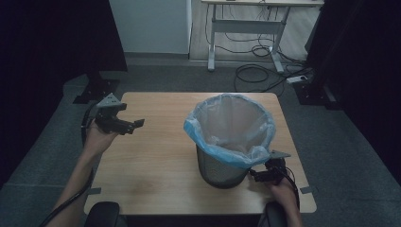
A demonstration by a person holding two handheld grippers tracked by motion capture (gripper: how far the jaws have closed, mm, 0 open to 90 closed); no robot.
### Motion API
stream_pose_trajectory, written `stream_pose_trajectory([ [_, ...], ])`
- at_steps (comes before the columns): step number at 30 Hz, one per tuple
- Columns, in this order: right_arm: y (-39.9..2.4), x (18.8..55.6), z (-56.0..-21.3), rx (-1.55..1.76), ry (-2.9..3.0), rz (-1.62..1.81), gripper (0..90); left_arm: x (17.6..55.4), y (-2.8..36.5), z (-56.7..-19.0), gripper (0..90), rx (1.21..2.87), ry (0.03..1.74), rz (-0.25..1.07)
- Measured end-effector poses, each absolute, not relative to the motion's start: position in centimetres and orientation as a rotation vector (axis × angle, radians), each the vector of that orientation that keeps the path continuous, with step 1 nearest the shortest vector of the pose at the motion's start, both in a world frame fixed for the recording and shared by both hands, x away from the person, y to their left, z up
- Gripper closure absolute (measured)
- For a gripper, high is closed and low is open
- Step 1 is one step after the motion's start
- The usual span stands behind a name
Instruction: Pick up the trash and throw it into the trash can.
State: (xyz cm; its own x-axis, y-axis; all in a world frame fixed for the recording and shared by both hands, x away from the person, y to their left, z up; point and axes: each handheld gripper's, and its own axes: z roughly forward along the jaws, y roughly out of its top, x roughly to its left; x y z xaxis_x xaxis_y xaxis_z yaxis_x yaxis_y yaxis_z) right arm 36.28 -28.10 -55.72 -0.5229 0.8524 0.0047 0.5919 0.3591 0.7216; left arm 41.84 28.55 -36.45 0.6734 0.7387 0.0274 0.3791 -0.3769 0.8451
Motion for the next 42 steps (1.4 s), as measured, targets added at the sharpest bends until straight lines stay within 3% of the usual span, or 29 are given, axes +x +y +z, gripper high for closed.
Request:
stream_pose_trajectory([
  [42, -28.1, 36.3, -55.7, 1.265, 2.255, 0.967, 1.2, 40.5, 28.0, -52.1, 0.0, 2.068, 0.971, 0.469],
])
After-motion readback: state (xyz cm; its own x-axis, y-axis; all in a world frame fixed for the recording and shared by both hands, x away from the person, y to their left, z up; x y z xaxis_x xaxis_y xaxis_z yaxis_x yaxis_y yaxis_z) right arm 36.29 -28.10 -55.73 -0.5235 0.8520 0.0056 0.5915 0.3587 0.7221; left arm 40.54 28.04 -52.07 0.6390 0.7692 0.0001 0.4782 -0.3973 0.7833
